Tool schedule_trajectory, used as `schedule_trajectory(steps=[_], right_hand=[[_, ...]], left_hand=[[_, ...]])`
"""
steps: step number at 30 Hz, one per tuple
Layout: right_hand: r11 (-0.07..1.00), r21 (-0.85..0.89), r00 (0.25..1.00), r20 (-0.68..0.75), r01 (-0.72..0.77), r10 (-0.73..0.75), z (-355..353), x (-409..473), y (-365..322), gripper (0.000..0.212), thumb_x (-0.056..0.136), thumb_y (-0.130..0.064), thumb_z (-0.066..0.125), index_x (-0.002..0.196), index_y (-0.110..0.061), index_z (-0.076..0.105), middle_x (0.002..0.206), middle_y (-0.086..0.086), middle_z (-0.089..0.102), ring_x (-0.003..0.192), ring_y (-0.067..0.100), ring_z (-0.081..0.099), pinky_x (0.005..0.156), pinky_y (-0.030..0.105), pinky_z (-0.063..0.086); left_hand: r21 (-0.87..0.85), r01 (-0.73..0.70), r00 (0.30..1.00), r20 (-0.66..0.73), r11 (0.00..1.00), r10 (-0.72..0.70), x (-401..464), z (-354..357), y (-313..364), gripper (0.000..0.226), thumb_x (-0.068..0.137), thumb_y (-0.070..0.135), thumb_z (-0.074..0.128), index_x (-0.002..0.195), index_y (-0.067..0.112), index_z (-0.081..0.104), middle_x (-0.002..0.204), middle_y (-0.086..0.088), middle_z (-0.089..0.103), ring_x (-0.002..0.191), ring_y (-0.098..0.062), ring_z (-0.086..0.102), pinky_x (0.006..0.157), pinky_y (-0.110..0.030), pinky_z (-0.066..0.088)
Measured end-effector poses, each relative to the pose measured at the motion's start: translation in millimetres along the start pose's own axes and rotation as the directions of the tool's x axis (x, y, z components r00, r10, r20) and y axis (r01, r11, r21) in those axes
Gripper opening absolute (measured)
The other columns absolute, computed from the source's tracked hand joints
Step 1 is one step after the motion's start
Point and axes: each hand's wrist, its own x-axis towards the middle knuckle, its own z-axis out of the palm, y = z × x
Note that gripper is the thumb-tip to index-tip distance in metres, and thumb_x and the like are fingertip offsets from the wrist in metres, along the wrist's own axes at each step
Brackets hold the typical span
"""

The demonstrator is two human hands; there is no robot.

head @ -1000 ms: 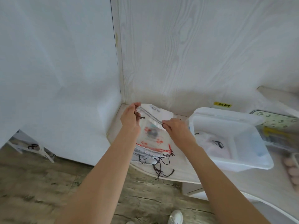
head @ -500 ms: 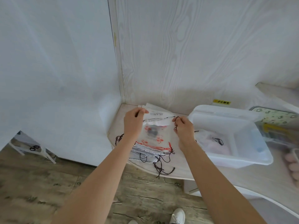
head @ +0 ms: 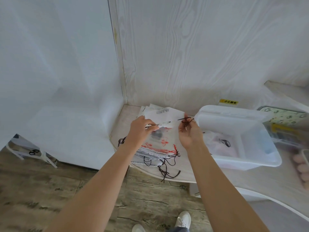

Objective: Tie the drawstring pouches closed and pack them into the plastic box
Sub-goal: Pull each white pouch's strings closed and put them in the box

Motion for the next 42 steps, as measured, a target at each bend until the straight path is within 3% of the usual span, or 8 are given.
schedule_trajectory(steps=[12, 17, 25, 29, 31, 35, 39, 42], right_hand=[[1.0, 0.014, 1.0, -0.023, -0.006, 0.006, -2, 4, -2, 0.03, 0.095, 0.0, 0.039, 0.068, -0.01, 0.048, 0.054, 0.002, 0.056, 0.059, 0.011, 0.047, 0.053, 0.015, 0.047], [0.971, -0.209, 0.982, 0.171, 0.115, -0.08, 2, -3, -7, 0.032, 0.096, -0.006, 0.038, 0.066, -0.01, 0.048, 0.051, -0.001, 0.059, 0.057, 0.009, 0.058, 0.06, 0.016, 0.049], [0.646, -0.713, 0.95, 0.305, 0.272, -0.063, 5, -17, -13, 0.05, 0.097, -0.023, 0.035, 0.053, -0.012, 0.056, 0.063, 0.009, 0.064, 0.066, 0.019, 0.055, 0.063, 0.022, 0.046], [-0.082, -0.911, 0.905, 0.411, 0.404, -0.112, -6, -24, -12, 0.038, 0.088, -0.029, 0.061, 0.053, -0.015, 0.06, 0.059, 0.004, 0.058, 0.055, 0.011, 0.049, 0.06, 0.024, 0.037], [-0.223, -0.878, 0.885, 0.453, 0.423, -0.104, -8, -29, -10, 0.029, 0.084, -0.029, 0.066, 0.061, -0.012, 0.062, 0.06, 0.002, 0.059, 0.05, 0.008, 0.047, 0.052, 0.019, 0.034], [-0.357, -0.846, 0.879, 0.462, 0.397, -0.116, -13, -30, -1, 0.021, 0.082, -0.029, 0.067, 0.068, -0.018, 0.056, 0.092, 0.002, 0.061, 0.091, 0.017, 0.055, 0.076, 0.03, 0.044], [-0.19, -0.904, 0.914, 0.4, 0.383, -0.06, -12, -32, 7, 0.024, 0.082, -0.022, 0.067, 0.099, -0.015, 0.052, 0.088, -0.003, 0.061, 0.084, 0.018, 0.059, 0.075, 0.032, 0.048], [-0.266, -0.882, 0.908, 0.415, 0.388, -0.05, -10, -23, 12, 0.036, 0.083, -0.029, 0.066, 0.116, -0.019, 0.054, 0.101, 0.002, 0.057, 0.086, 0.017, 0.054, 0.074, 0.03, 0.046]], left_hand=[[0.008, 0.252, 0.959, -0.137, 0.968, -0.248, 15, 1, -1, 0.022, 0.092, 0.027, 0.056, 0.089, 0.009, 0.068, 0.094, -0.012, 0.059, 0.091, -0.026, 0.054, 0.084, -0.039, 0.041], [0.086, 0.168, 0.972, -0.181, 0.982, -0.15, 15, -8, 0, 0.02, 0.092, 0.025, 0.054, 0.086, 0.008, 0.063, 0.093, -0.007, 0.056, 0.086, -0.026, 0.056, 0.084, -0.041, 0.043], [0.553, -0.039, 0.948, -0.242, 0.832, 0.205, 9, -16, 4, 0.006, 0.073, 0.02, 0.072, 0.071, 0.015, 0.07, 0.1, -0.009, 0.055, 0.096, -0.031, 0.053, 0.083, -0.042, 0.041], [0.612, -0.055, 0.957, -0.194, 0.789, 0.217, 5, -16, 5, 0.01, 0.074, 0.017, 0.069, 0.071, 0.008, 0.067, 0.085, -0.008, 0.057, 0.083, -0.029, 0.055, 0.071, -0.038, 0.045], [0.62, -0.046, 0.951, -0.213, 0.783, 0.224, 3, -15, 7, 0.01, 0.073, 0.014, 0.07, 0.072, 0.007, 0.063, 0.078, -0.009, 0.055, 0.075, -0.029, 0.054, 0.063, -0.034, 0.044], [0.687, -0.07, 0.944, -0.189, 0.723, 0.271, 3, -14, 12, 0.016, 0.069, 0.016, 0.076, 0.078, 0.014, 0.062, 0.077, -0.005, 0.055, 0.07, -0.024, 0.055, 0.059, -0.03, 0.043], [0.656, -0.105, 0.95, -0.157, 0.747, 0.271, 0, -16, 18, 0.023, 0.065, 0.016, 0.081, 0.078, 0.016, 0.062, 0.07, -0.001, 0.059, 0.064, -0.023, 0.057, 0.059, -0.028, 0.043], [0.523, -0.092, 0.967, -0.157, 0.847, 0.202, -1, -18, 22, 0.009, 0.088, 0.02, 0.062, 0.093, 0.013, 0.059, 0.086, -0.004, 0.059, 0.08, -0.025, 0.057, 0.07, -0.035, 0.038]])
